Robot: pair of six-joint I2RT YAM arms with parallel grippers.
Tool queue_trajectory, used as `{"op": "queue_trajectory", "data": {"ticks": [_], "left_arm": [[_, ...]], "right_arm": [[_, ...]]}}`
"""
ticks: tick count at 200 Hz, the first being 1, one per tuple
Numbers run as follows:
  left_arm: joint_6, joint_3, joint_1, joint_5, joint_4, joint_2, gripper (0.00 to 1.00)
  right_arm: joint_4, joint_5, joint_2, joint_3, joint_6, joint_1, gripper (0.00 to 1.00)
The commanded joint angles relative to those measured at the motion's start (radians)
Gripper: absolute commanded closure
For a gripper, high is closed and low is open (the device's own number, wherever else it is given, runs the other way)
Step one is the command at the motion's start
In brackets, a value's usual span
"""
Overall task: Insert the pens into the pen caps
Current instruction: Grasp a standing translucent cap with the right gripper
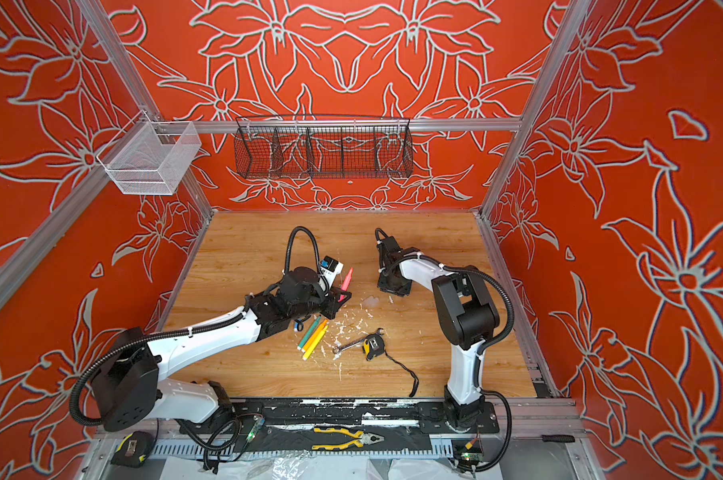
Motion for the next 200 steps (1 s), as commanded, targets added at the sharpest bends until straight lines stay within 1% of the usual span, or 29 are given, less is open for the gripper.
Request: {"op": "queue_trajectory", "data": {"ticks": [1,17,146,187,200], "left_arm": [[0.017,0.024,-0.007,-0.016,-0.012,-0.002,1.0],[0.017,0.025,-0.01,-0.013,-0.014,-0.004,1.0],[0.029,0.027,-0.024,-0.048,-0.026,-0.011,1.0],[0.026,0.03,-0.026,-0.043,-0.028,-0.012,1.0],[0.027,0.03,-0.027,-0.046,-0.028,-0.01,1.0]], "right_arm": [[-0.036,-0.002,0.026,0.021,-0.005,-0.007,0.63],[-0.041,-0.009,0.04,0.03,-0.007,-0.006,0.63],[-0.105,0.05,0.085,0.079,-0.02,-0.006,0.68],[-0.113,0.048,0.1,0.094,-0.028,-0.007,0.73],[-0.11,0.041,0.103,0.094,-0.029,-0.007,0.77]]}}
